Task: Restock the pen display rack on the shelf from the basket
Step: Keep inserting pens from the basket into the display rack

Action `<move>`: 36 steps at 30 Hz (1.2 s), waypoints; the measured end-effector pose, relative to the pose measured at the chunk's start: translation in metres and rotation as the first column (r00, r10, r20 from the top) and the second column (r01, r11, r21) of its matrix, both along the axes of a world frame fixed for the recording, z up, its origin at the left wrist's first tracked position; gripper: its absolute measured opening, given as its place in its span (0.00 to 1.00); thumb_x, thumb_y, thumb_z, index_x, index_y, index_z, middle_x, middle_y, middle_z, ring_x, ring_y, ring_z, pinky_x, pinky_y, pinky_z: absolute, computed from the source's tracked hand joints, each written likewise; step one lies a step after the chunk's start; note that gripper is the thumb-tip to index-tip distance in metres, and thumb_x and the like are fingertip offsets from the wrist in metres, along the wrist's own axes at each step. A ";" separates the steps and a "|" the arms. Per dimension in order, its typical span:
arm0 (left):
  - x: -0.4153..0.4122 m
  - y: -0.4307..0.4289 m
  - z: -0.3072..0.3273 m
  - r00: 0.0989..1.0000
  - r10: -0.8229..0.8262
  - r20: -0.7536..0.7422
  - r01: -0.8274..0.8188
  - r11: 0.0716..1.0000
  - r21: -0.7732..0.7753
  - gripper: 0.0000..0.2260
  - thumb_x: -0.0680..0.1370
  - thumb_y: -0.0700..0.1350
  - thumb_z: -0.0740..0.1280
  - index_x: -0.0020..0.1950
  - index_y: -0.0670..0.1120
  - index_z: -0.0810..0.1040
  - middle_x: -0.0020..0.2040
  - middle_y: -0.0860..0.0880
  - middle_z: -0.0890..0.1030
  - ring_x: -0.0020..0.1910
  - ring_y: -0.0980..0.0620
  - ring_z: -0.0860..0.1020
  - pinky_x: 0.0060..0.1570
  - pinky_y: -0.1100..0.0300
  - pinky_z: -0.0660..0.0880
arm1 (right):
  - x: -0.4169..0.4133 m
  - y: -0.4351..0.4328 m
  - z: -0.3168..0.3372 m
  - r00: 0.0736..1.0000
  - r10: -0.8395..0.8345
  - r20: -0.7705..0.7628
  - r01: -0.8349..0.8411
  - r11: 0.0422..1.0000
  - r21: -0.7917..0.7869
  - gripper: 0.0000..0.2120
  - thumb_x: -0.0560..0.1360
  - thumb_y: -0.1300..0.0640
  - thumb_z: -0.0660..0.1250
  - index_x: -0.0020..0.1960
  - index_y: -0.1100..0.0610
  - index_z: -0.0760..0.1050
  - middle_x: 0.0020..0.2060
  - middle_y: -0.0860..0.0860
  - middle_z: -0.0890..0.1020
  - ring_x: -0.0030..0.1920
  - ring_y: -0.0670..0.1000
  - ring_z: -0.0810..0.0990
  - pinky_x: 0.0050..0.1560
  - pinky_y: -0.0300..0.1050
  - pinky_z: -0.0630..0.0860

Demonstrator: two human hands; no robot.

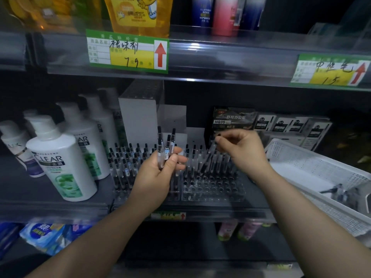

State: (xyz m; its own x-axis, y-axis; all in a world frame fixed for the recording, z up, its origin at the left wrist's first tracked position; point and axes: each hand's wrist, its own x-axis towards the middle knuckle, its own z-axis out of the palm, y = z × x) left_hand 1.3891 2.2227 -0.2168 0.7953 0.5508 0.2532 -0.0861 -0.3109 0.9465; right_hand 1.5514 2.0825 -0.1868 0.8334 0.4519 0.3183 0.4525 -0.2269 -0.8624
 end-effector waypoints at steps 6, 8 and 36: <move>-0.001 -0.001 0.000 0.999 -0.033 0.038 0.035 0.998 -0.051 0.09 0.82 0.43 0.58 0.59 0.48 0.76 0.44 0.49 0.84 0.41 0.52 0.82 0.46 0.55 0.80 | -0.003 0.011 -0.019 0.997 0.022 0.075 -0.012 0.991 -0.131 0.03 0.74 0.59 0.70 0.46 0.54 0.82 0.36 0.46 0.83 0.39 0.47 0.83 0.45 0.41 0.80; -0.001 -0.001 0.001 0.999 -0.039 0.030 0.040 0.997 -0.064 0.09 0.83 0.43 0.58 0.59 0.49 0.75 0.42 0.49 0.84 0.39 0.52 0.82 0.43 0.58 0.79 | -0.005 0.014 -0.025 0.994 0.031 0.109 -0.009 0.981 -0.195 0.05 0.75 0.59 0.70 0.49 0.57 0.83 0.37 0.47 0.84 0.40 0.46 0.83 0.45 0.38 0.78; 0.012 -0.015 -0.014 0.963 -0.249 -0.104 0.223 0.951 -0.213 0.08 0.82 0.39 0.60 0.55 0.46 0.78 0.46 0.49 0.86 0.45 0.51 0.84 0.50 0.56 0.80 | -0.027 0.003 0.019 0.921 0.357 -0.155 -0.363 0.932 -0.009 0.05 0.73 0.61 0.71 0.49 0.56 0.82 0.44 0.49 0.85 0.43 0.41 0.81 0.45 0.32 0.74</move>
